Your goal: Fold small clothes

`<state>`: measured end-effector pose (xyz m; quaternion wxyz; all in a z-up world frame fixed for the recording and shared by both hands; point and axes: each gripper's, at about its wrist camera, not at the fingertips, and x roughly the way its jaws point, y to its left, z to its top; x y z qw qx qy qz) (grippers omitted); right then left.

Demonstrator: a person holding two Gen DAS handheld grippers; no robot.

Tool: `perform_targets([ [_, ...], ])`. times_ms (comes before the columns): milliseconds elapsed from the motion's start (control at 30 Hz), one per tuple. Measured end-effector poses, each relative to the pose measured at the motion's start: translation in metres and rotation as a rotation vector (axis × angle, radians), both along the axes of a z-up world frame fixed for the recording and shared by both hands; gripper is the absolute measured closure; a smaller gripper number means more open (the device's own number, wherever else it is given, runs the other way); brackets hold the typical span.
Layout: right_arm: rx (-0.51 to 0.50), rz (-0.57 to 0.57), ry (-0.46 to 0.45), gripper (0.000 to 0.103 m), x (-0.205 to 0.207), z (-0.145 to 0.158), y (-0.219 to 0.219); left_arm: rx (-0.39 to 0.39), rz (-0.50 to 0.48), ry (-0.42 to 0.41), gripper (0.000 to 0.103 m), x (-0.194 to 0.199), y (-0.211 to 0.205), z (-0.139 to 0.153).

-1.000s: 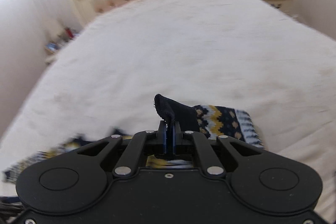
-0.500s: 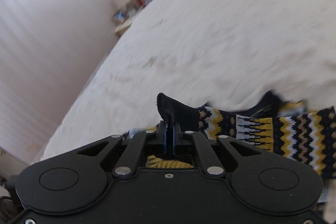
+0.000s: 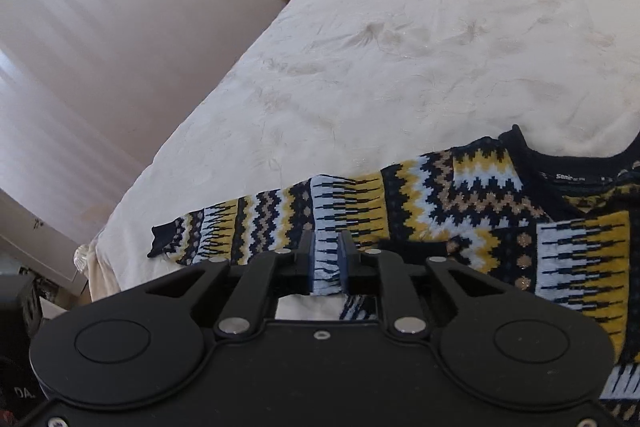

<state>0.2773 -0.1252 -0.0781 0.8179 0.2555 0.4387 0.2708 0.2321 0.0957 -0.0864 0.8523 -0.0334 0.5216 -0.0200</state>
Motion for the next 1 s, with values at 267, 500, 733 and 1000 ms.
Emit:
perform_targets([
  [267,-0.086,-0.15,0.055,0.053,-0.013,-0.022,-0.087,-0.043,-0.068,-0.035,0.002,0.025,-0.046,-0.003],
  [500,-0.179,-0.367,0.164,0.052,-0.033,-0.054,-0.191,-0.047,-0.187,-0.031,0.002,0.052,-0.105,-0.028],
  [733,-0.252,-0.519,0.253,0.048,-0.043,-0.087,-0.272,0.062,-0.203,0.037,0.003,0.072,-0.121,-0.071],
  [1000,-0.28,-0.539,0.349,0.048,-0.029,-0.137,-0.307,0.109,-0.188,0.141,0.008,0.087,-0.093,-0.108],
])
